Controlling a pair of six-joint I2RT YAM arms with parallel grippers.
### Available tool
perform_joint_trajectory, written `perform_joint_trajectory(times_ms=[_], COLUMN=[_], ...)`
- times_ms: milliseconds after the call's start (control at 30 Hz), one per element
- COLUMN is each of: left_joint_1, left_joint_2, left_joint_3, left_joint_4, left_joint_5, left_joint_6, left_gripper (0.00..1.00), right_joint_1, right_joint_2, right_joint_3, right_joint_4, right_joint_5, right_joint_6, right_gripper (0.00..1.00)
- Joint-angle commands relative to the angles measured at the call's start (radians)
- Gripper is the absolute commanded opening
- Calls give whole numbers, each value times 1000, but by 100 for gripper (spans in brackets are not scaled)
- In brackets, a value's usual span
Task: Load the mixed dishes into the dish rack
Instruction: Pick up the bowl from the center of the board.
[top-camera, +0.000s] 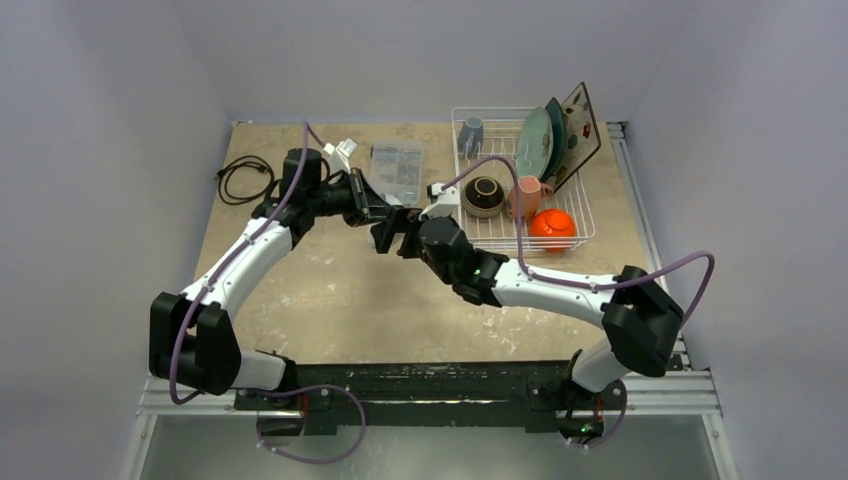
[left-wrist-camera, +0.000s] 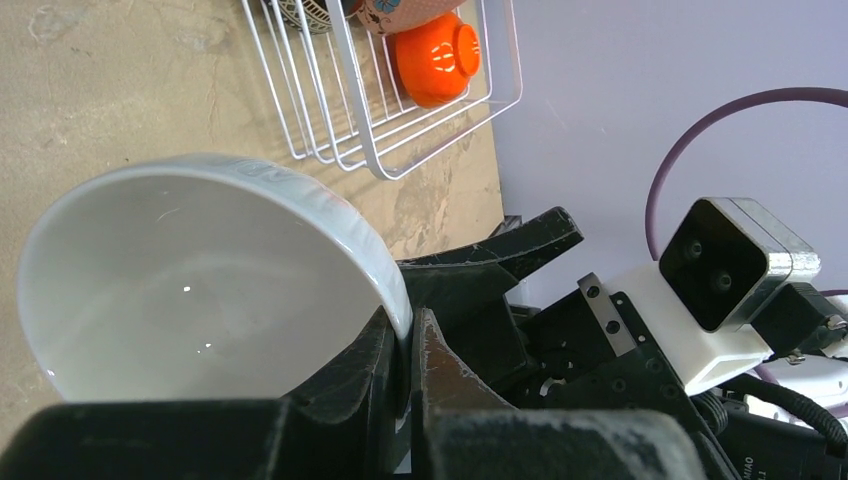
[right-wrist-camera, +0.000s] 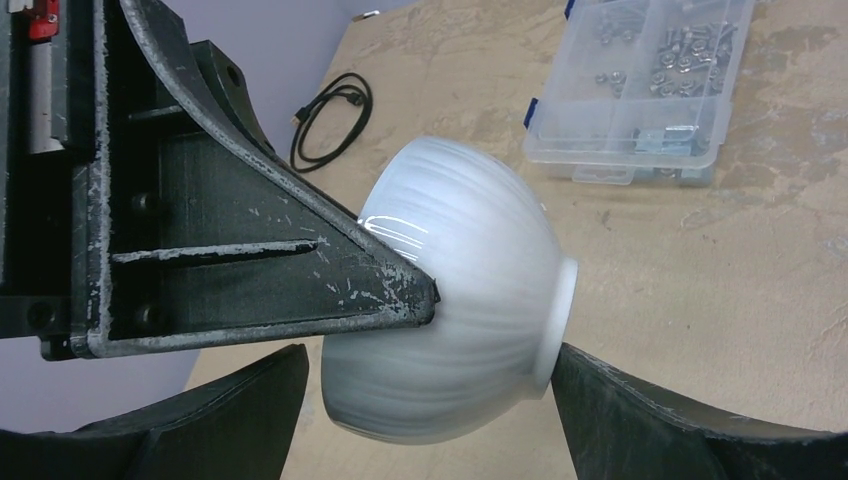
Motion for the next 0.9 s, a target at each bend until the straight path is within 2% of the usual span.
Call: perform_joint_trajectory(times_ms=[0, 133, 433, 467, 533, 567, 633, 700, 767, 833, 867], left_joint_1=[-9, -9, -9, -9, -10, -10, -10, -10, -10, -10, -10], left_joint_2=[-15, -16, -7, -6, -1, 2, 14, 29, 43, 47, 46], left_joint_3=[18, 18, 17, 18, 19, 21, 28, 40, 51, 65, 73], left_joint_4=[63, 63, 63, 63, 63, 63, 59, 44, 27, -6, -28], left_joint_5=[56, 57, 57, 59, 68, 74, 87, 106, 120, 118, 114], left_joint_6=[6, 6, 6, 6, 6, 6, 10, 15, 20, 36, 54], left_gripper=[0, 0, 0, 0, 0, 0, 0, 0, 6, 20, 30], right_joint_1=[13, 13, 13, 13, 13, 13, 13, 13, 13, 13, 13], right_joint_2=[19, 24, 3, 2, -4, -7, -15, -25, -35, -46, -53], right_joint_3=[63, 66, 22, 16, 5, 2, -4, -16, -32, -51, -60], right_joint_4=[1, -1, 90, 102, 123, 127, 132, 144, 170, 202, 213], right_joint_5=[30, 46, -3, -7, -13, -13, -3, 2, -1, -7, -11], right_joint_6=[22, 20, -17, -22, -39, -41, -48, -55, -67, -69, -68], right_gripper=[92, 91, 74, 70, 49, 36, 4, 0, 0, 0, 0])
